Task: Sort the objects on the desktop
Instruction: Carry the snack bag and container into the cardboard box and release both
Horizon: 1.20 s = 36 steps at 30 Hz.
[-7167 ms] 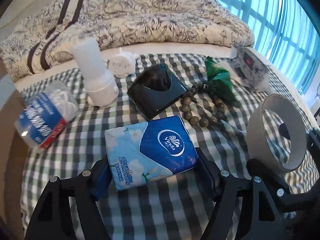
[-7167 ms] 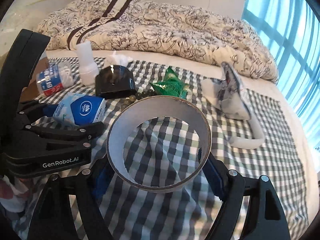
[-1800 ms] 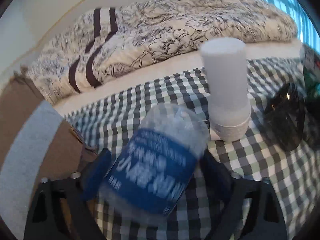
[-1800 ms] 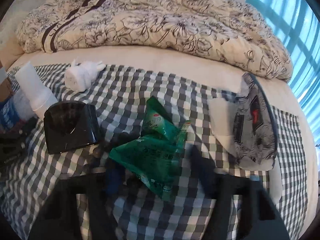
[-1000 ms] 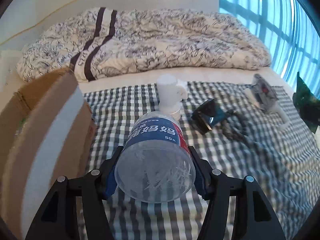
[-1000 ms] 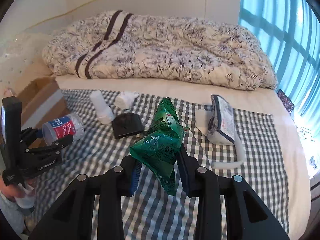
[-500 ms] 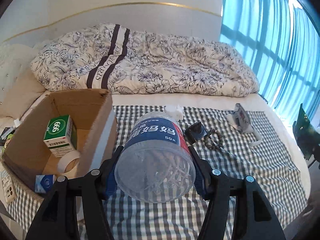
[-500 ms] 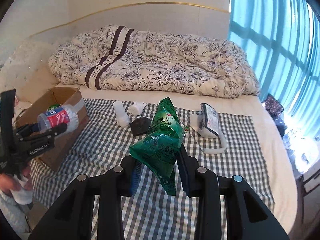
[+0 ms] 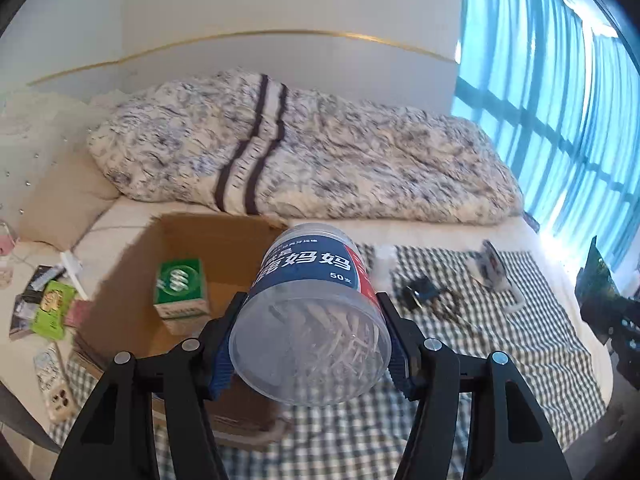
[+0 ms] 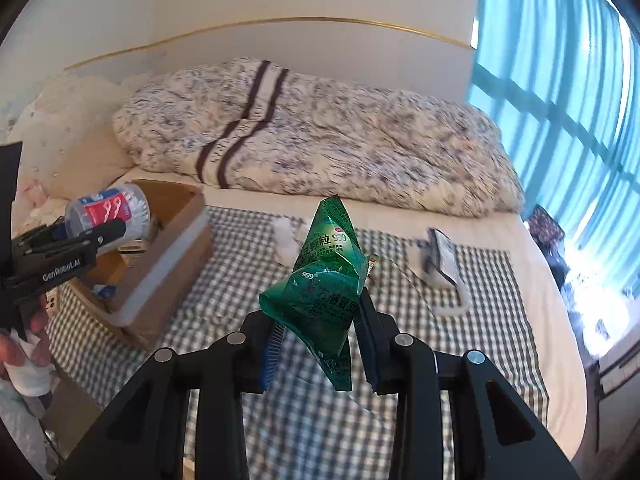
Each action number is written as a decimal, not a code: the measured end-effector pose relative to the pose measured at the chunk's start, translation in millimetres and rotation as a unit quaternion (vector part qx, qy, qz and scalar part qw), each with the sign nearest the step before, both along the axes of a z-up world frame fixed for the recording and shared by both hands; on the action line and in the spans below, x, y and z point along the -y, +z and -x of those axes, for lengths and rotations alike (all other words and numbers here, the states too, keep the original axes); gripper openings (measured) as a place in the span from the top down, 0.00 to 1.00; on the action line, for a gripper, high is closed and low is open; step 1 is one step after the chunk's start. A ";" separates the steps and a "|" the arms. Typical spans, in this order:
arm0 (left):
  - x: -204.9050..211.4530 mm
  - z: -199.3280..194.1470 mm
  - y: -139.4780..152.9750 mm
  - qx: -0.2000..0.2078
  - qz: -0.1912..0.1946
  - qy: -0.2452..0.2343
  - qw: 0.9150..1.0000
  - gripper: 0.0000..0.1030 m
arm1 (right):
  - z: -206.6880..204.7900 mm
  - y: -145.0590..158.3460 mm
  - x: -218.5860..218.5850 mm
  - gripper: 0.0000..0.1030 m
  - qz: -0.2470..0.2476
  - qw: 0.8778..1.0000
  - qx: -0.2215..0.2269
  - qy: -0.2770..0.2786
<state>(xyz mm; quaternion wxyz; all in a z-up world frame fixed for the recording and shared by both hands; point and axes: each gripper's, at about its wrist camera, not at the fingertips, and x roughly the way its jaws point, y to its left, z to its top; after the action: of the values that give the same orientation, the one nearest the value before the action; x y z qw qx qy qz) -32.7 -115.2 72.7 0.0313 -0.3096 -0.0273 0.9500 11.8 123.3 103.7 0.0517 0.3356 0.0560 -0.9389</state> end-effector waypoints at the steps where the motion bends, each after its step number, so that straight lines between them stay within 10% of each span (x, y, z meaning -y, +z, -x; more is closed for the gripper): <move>1: 7.3 0.2 1.6 -0.002 -0.002 0.005 1.000 0.39 | 3.8 1.3 10.9 0.68 0.000 1.000 0.000 0.009; 28: 157.8 39.9 -47.6 0.024 -0.064 0.057 0.996 0.39 | 81.0 -71.6 241.6 0.67 0.012 0.982 0.062 0.177; 30: 163.1 43.1 -53.7 0.026 -0.069 0.058 0.996 0.35 | 83.5 -78.8 250.2 0.61 0.009 0.980 0.055 0.190; 33: 170.7 41.4 -55.0 0.016 -0.098 0.039 0.994 0.03 | 78.2 -80.4 261.0 0.10 -0.036 0.985 -0.027 0.167; 36: 168.3 35.2 -46.3 -0.002 -0.077 0.032 0.997 0.00 | 72.9 -82.0 260.6 0.08 -0.026 0.981 -0.055 0.184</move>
<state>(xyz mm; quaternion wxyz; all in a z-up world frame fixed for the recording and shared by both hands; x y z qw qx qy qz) -67.9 -283.5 26.4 0.0247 -0.3036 -0.1100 0.9461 -61.1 -137.3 21.7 0.2120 0.2687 0.1442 -0.9284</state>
